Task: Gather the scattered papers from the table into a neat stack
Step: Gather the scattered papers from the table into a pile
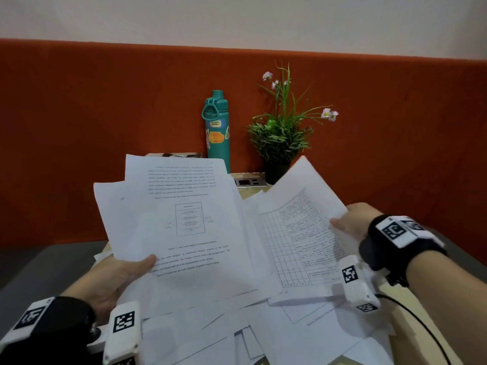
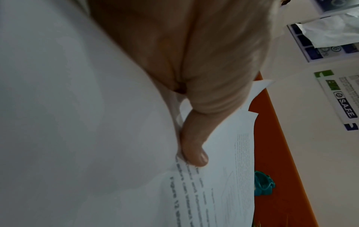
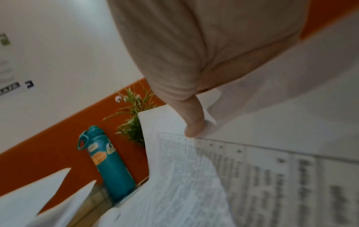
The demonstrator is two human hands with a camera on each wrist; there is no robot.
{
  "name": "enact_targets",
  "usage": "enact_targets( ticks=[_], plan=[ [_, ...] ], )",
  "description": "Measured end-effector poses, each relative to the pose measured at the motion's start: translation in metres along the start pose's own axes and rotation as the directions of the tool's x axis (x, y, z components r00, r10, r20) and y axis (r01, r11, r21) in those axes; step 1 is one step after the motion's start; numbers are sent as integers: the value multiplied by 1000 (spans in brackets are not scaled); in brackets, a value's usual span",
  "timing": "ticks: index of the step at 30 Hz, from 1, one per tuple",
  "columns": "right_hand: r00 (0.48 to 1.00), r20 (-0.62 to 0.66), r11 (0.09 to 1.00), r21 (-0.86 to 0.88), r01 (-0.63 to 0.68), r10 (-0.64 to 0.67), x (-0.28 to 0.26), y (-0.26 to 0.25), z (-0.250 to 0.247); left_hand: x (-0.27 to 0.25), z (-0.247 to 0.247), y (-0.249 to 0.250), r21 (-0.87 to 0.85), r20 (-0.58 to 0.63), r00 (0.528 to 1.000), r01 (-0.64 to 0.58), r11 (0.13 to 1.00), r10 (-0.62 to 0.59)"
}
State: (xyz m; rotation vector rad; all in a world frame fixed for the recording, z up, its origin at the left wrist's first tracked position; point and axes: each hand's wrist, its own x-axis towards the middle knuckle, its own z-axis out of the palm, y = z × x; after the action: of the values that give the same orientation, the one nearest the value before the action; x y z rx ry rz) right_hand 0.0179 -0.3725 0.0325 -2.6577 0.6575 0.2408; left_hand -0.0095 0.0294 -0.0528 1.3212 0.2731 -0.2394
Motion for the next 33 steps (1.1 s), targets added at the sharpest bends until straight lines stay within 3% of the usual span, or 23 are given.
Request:
enact_targets(
  ticks=[4,10,14,18,22,27,33],
  plan=[
    [985,172,997,-79,11,3,4,-19,26,1,-6,-5,-4,-16,1000,4,1000,-4],
    [985,171,945,-317,86,-32,30,-17,40,5,-13,-7,10,-22,1000,17,1000,-17],
    [946,309,984,-174,-42,94,-9,-23,20,5,-11,-7,21,-27,1000,0,1000,1],
    [946,314,977,-215,-17,86,-12,-18,27,5,-12,-8,24,-38,999,3,1000,-2],
    [927,373,991,-130,18,32,-11,-13,27,0,-5,-5,1,-30,1000,7,1000,-7],
    [936,351,994,-91,56,-21,-18,-7,20,-8,6,4,-5,0,1000,-6,1000,6],
    [994,105,994,-111,16,-5,-27,-6,-32,-14,13,15,107,-46,998,-37,994,42]
  ],
)
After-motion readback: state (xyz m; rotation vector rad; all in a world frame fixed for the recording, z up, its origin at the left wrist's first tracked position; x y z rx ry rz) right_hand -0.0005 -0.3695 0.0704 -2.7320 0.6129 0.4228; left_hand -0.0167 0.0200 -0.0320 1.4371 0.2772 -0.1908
